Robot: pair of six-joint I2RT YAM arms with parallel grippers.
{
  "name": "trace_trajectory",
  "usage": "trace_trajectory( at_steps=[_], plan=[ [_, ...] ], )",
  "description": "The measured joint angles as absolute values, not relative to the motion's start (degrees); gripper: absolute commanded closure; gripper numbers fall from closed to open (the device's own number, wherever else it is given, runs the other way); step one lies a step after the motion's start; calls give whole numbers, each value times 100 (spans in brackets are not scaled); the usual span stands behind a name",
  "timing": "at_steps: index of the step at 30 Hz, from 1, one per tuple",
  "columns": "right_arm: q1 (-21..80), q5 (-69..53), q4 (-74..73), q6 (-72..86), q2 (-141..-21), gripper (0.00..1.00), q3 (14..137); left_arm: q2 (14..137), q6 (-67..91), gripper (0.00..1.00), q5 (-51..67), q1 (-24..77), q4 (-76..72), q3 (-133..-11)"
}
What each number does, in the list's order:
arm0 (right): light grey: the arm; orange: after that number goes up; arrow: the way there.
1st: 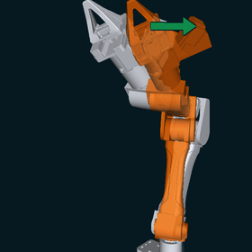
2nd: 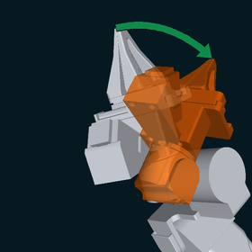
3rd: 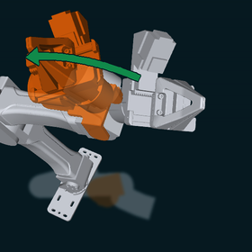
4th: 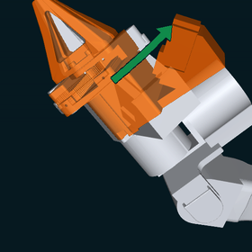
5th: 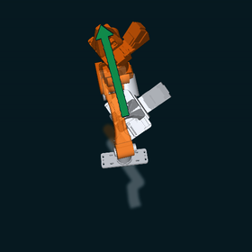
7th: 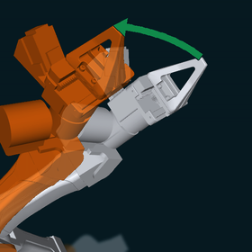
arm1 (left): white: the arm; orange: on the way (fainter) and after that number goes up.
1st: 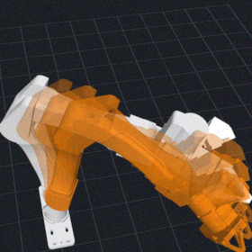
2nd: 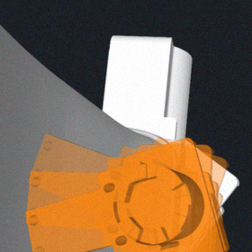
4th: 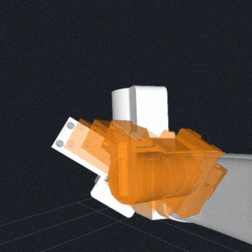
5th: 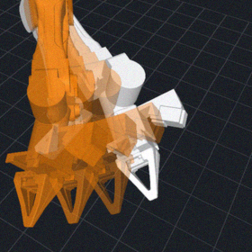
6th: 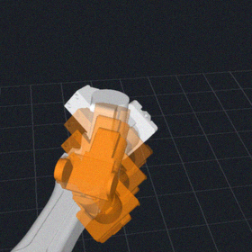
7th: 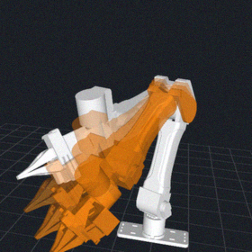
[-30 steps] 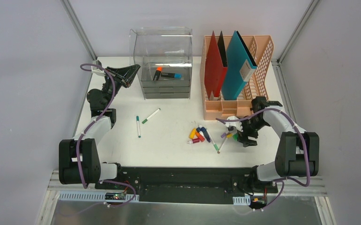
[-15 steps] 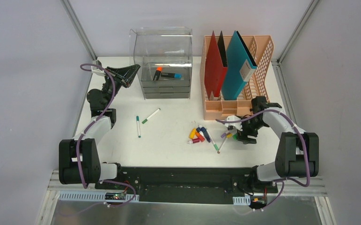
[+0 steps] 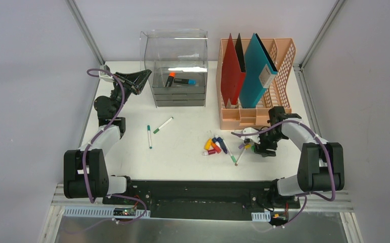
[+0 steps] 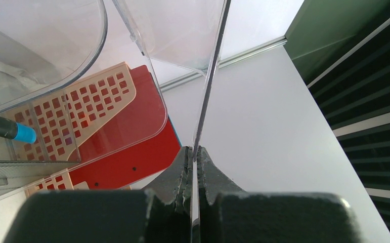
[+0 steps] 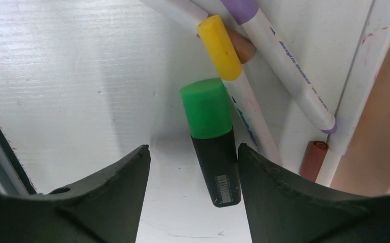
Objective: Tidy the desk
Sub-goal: Pick up the stationery from the center of the board.
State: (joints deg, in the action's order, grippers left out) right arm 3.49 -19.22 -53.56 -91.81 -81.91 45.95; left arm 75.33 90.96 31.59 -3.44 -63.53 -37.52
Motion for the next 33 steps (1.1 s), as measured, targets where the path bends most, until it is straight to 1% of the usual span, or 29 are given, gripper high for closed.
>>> trace_trajectory(
  at_steps=[6, 13, 16, 22, 23, 26, 27, 33],
  plan=[
    [384, -1809, -5286, -9185, -8191, 36, 4482, 7533, 9096, 100, 3159, -344, -6355, -3752],
    [462, -1649, -5164, -9185, -8191, 46, 4407, 7535, 9096, 100, 3159, -344, -6361, -3752],
    [484, -1579, -5148, -9177, -8191, 53, 4403, 7537, 9096, 100, 3159, -344, -6370, -3752],
    [530, -1476, -5120, -9118, -8191, 72, 4401, 7537, 9098, 100, 3157, -344, -6390, -3752],
    [530, -1457, -5116, -9102, -8191, 77, 4401, 7537, 9098, 100, 3157, -344, -6390, -3752],
    [541, -1431, -5105, -9061, -8191, 97, 4403, 7537, 9098, 100, 3157, -344, -6392, -3752],
    [550, -1424, -5105, -9048, -8191, 100, 4403, 7537, 9100, 100, 3157, -344, -6392, -3752],
    [558, -1420, -5188, -8936, -8138, 100, 4403, 7537, 9105, 100, 3157, -344, -6407, -3712]
  ],
)
